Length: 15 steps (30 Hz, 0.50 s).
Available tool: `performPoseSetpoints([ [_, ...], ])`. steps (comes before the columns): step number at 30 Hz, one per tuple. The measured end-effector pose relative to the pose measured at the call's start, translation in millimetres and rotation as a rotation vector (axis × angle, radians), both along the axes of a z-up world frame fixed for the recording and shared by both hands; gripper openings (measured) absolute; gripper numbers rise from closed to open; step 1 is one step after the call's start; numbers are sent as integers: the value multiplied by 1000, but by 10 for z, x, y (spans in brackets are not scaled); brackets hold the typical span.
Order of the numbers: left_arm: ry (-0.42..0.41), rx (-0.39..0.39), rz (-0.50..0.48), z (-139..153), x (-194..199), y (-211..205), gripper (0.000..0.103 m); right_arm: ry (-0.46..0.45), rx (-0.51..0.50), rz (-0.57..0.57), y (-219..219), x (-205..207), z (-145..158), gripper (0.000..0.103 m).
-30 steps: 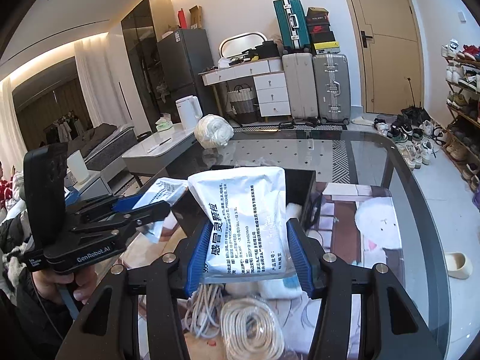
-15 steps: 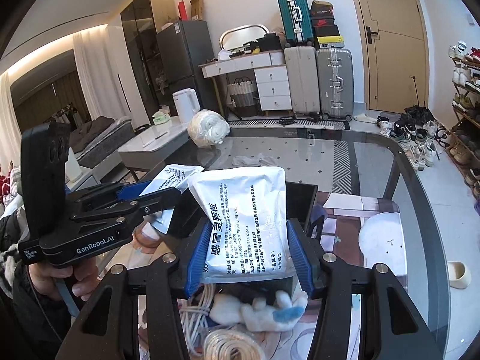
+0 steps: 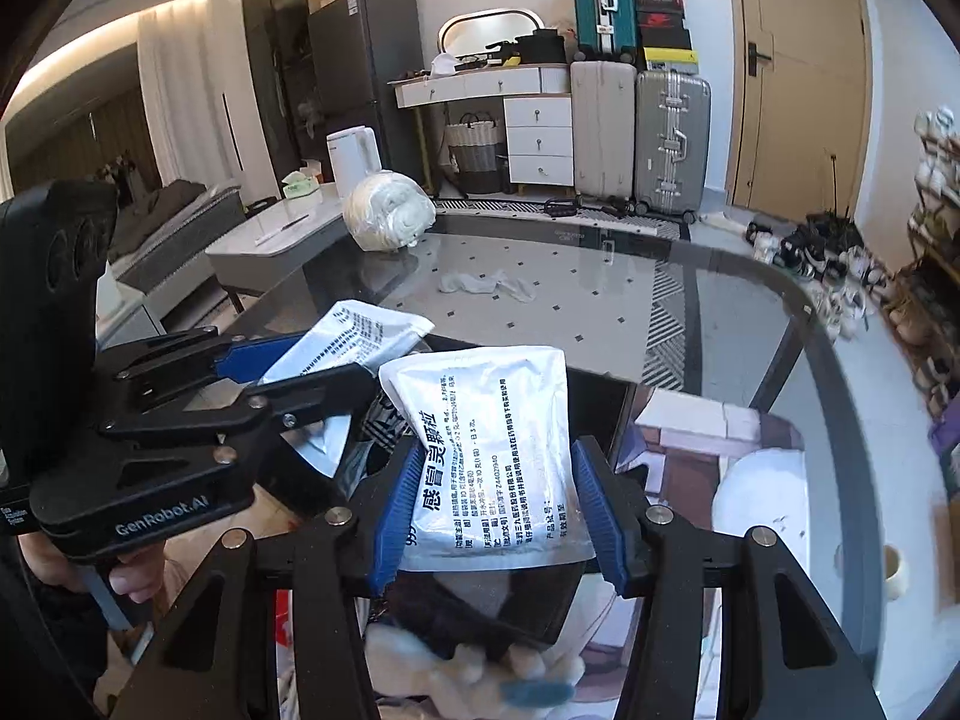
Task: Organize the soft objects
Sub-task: 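Lift both white packets and carry them over the black box, then lower both packets into the black box and open both grippers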
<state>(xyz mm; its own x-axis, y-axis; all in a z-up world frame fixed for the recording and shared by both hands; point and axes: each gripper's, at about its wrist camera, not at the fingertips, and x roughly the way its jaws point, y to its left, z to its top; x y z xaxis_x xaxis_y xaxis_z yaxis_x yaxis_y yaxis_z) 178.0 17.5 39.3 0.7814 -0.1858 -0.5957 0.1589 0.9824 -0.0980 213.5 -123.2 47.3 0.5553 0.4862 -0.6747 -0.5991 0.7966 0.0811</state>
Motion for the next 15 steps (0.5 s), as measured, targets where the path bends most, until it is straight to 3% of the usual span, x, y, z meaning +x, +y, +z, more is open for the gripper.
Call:
performPoseSetpoints([
  [7,9,0,-1,-52,58,8,35,-29,-69,24,154,65,-42,52],
  [11,20,32,12,-105,85,7,34,-2,-92,58,275,120,-143,52],
  [15,41,9,6,-160,117,29,34,39,-119,51,320,211,-230,52],
])
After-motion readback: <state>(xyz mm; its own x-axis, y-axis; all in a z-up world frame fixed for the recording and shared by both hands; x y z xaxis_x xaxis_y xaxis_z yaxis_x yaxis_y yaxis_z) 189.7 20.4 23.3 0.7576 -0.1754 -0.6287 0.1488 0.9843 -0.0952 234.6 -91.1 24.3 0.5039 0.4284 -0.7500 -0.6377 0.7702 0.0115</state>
